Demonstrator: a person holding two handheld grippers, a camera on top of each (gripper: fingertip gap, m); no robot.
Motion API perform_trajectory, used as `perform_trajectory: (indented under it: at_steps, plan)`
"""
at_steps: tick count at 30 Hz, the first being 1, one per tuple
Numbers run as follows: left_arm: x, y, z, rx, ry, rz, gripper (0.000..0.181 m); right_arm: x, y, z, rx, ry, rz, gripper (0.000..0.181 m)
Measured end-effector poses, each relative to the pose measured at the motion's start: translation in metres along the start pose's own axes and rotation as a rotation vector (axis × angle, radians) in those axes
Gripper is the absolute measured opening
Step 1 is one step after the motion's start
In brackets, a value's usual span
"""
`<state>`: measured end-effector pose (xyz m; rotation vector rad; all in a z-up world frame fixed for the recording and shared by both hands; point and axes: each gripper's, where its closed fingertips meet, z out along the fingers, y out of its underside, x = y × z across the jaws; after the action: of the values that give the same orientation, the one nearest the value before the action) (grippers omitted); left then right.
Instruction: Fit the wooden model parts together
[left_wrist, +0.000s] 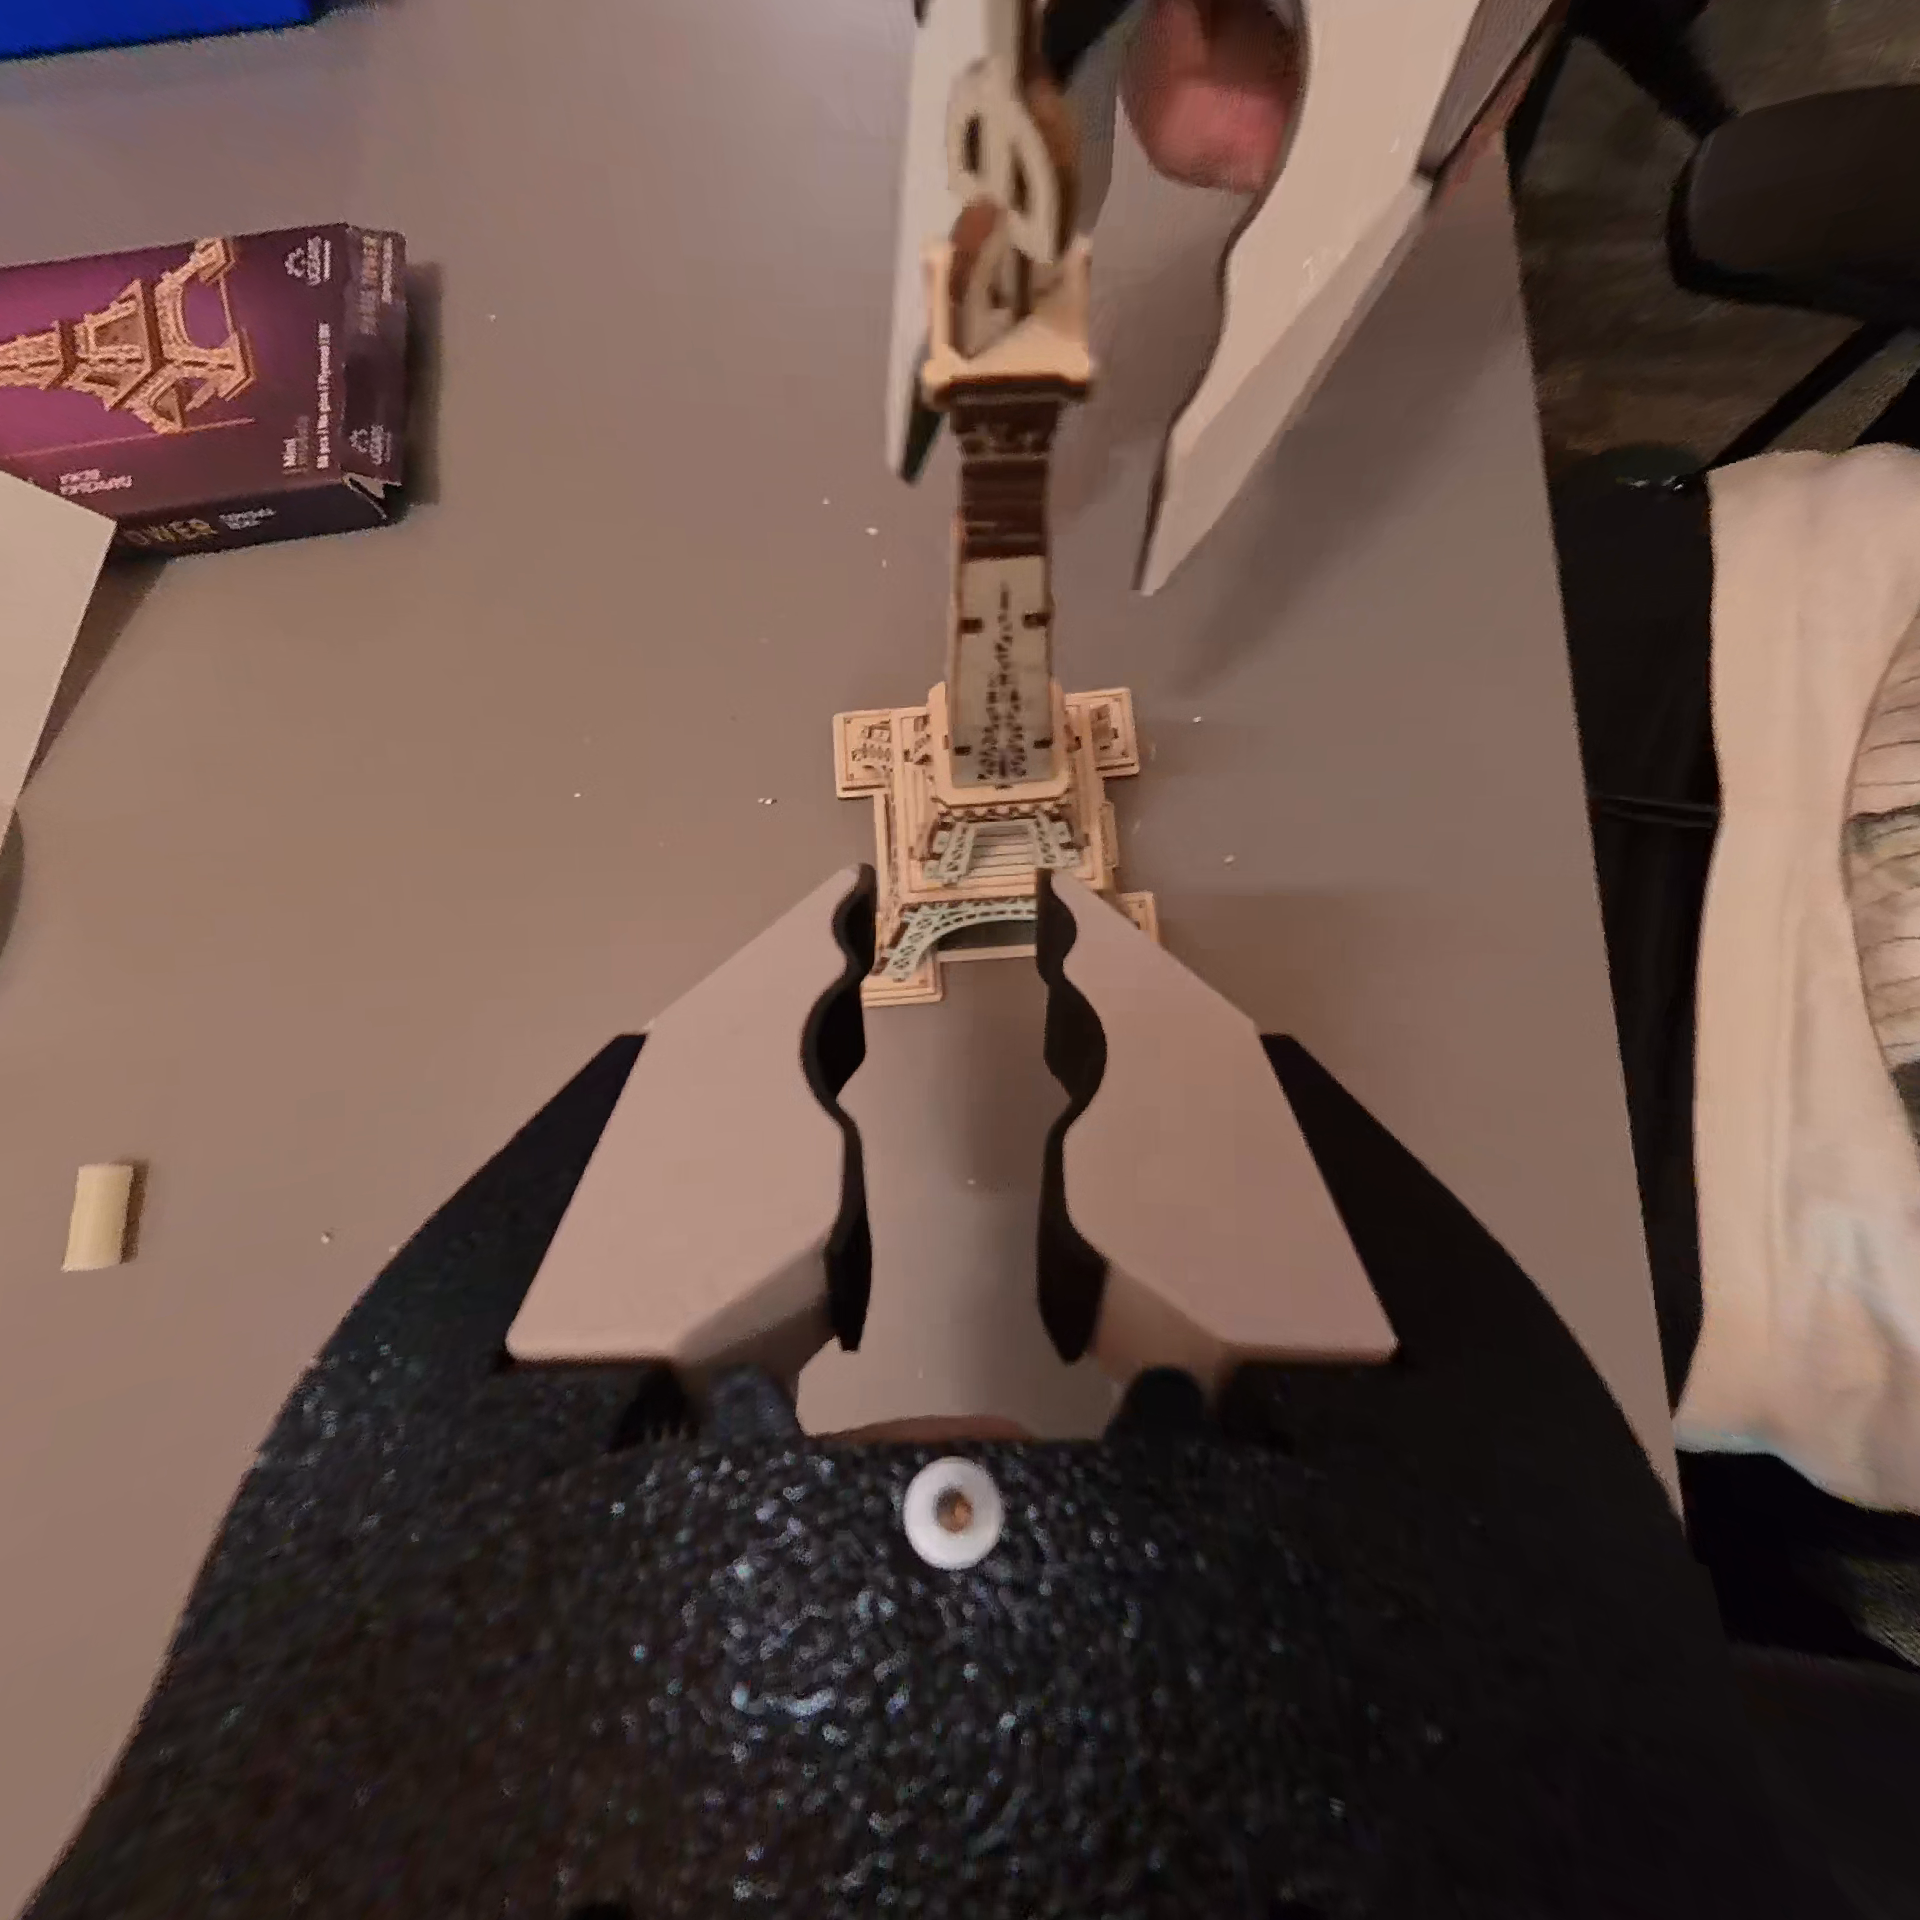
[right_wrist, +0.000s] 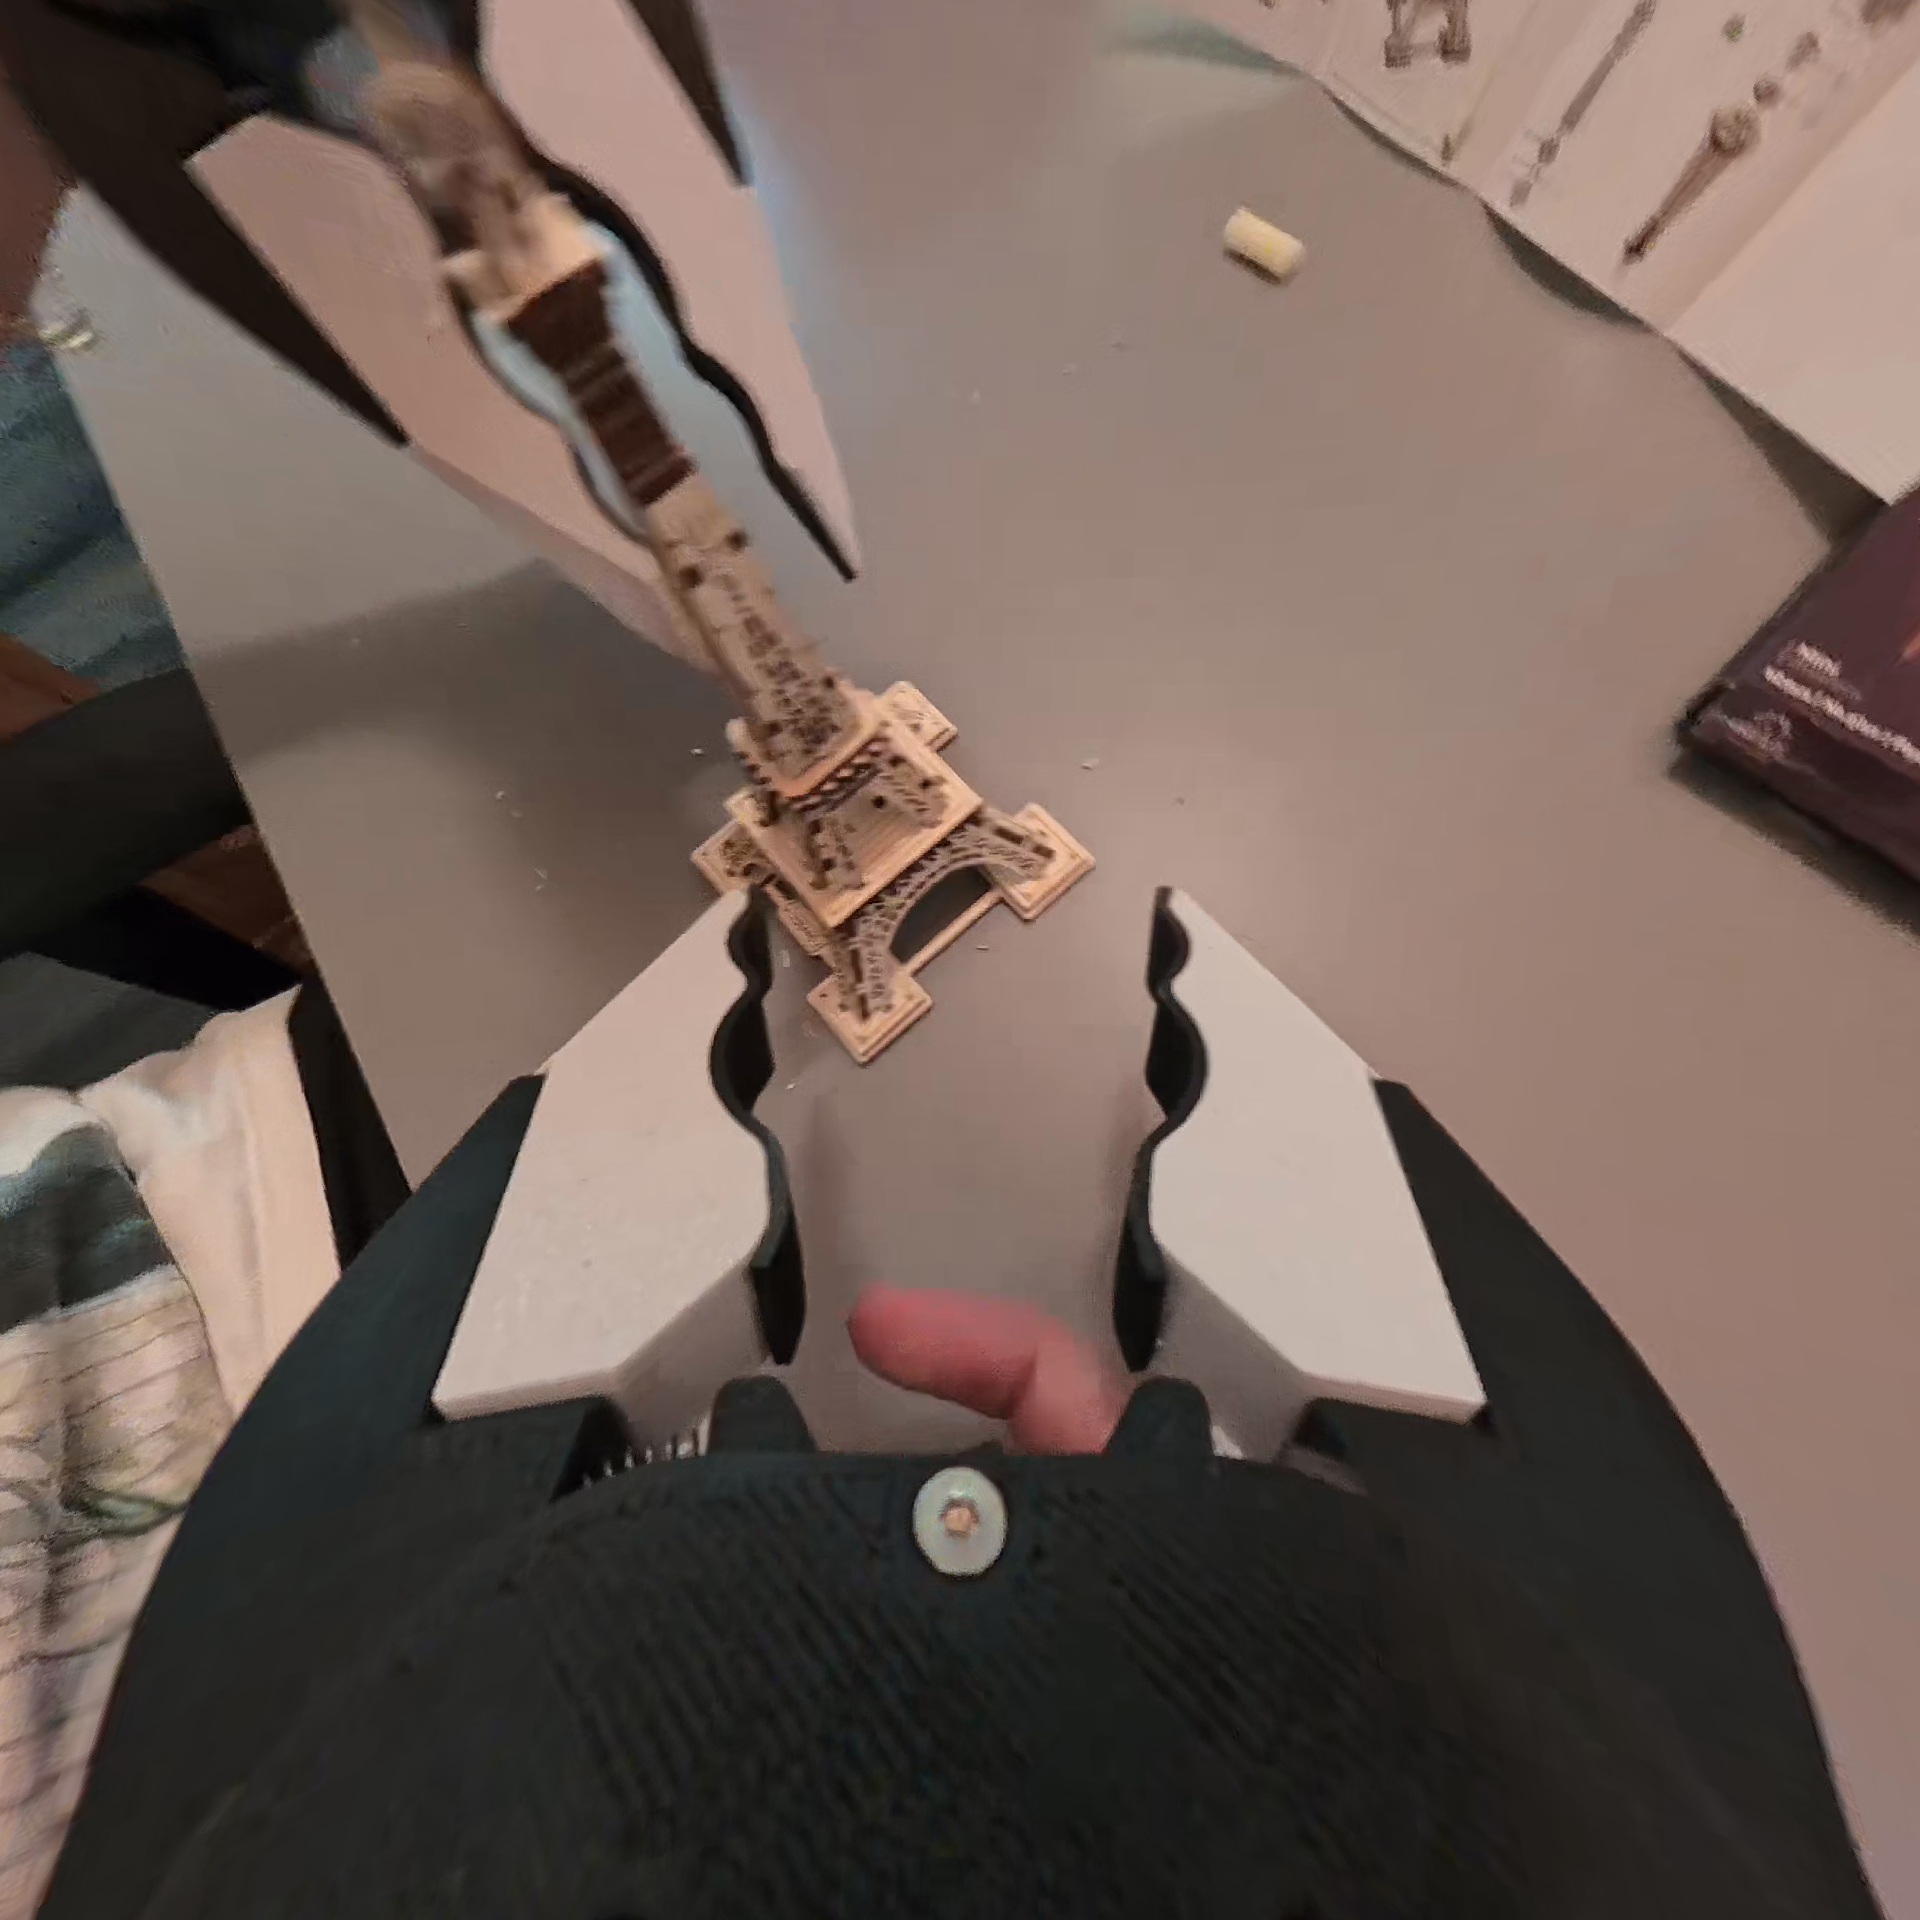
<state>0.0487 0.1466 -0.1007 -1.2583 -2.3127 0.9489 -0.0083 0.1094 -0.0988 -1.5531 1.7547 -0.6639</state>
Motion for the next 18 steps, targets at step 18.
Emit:
perform_trajectory:
  at_steps: [18]
  plan:
    - [0.021,0.008,0.010,0.191,-0.147,-0.217,0.007,-0.024,-0.003,0.016,0.265,0.123,-0.118,0.017]
